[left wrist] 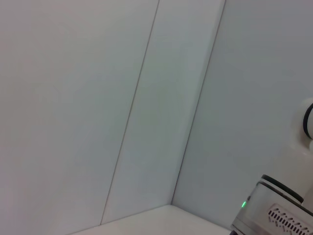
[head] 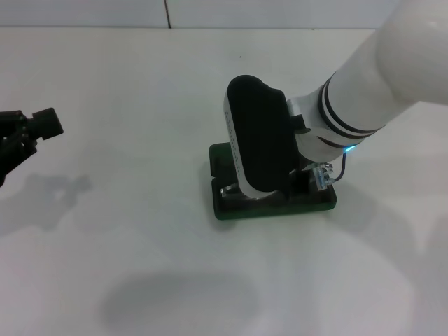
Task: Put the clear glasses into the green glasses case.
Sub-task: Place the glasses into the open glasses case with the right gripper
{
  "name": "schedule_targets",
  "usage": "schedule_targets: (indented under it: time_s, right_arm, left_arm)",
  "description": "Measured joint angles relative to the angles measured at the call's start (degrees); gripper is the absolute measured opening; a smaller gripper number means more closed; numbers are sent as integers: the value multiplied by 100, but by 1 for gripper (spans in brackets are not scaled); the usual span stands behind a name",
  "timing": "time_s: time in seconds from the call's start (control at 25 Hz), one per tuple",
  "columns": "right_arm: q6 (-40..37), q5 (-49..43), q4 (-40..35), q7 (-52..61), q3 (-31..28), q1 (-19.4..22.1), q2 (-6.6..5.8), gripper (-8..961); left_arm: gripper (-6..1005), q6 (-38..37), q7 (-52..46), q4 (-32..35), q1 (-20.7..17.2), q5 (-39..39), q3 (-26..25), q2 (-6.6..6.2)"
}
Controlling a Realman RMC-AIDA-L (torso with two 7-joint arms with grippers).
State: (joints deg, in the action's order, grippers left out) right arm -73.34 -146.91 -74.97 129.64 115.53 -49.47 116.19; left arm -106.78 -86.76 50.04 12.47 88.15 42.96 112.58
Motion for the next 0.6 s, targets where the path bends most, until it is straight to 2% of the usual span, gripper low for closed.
schedule_targets:
  time_s: [0.6]
  right_arm:
    - [94, -31, -9, 0, 63, 68, 0, 78]
  left_arm:
    - [44, 0, 20, -8, -16, 0, 2, 10]
